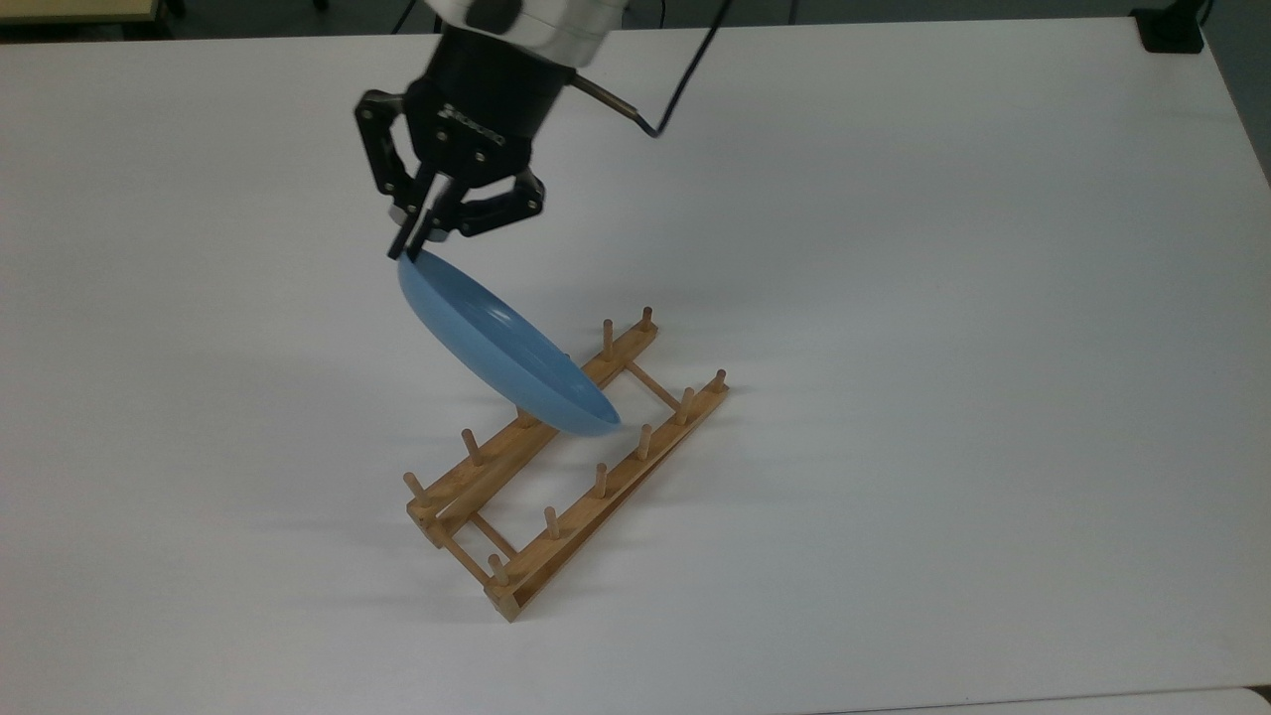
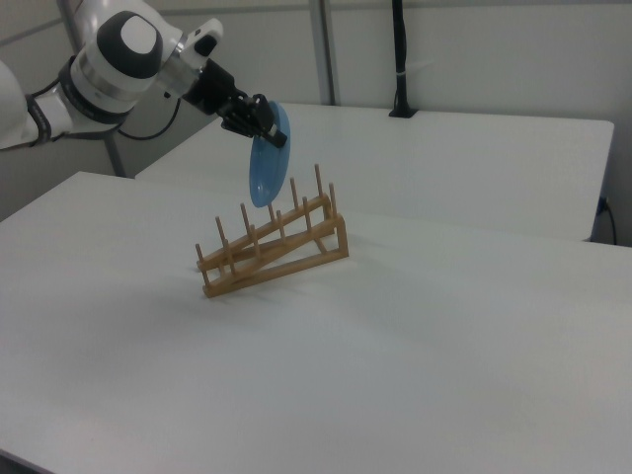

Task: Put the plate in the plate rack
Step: 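Lower the upright plate between the rack pegs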

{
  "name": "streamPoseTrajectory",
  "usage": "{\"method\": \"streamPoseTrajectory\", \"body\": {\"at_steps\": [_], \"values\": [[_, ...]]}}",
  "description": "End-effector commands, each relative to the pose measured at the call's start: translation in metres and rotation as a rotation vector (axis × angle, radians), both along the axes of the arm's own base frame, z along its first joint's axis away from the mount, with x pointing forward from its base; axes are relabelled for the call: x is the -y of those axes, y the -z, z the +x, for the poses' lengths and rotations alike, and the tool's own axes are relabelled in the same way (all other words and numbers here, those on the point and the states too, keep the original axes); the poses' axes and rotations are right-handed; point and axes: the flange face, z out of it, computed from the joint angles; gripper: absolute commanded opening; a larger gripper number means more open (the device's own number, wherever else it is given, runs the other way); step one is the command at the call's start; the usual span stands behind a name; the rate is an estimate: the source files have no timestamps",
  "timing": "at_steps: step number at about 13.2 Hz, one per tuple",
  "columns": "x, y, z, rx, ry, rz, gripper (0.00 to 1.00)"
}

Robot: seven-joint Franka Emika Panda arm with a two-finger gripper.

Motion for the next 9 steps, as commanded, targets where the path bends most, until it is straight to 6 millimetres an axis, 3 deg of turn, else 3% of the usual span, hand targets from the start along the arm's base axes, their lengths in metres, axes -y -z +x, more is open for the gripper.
{"method": "streamPoseTrajectory", "body": {"at_steps": [1, 9], "values": [[-0.026, 0.015, 0.001, 0.046, 0.007, -0.039, 0.00], [-0.047, 0.080, 0.011, -0.005, -0.011, -0.123, 0.00]]}}
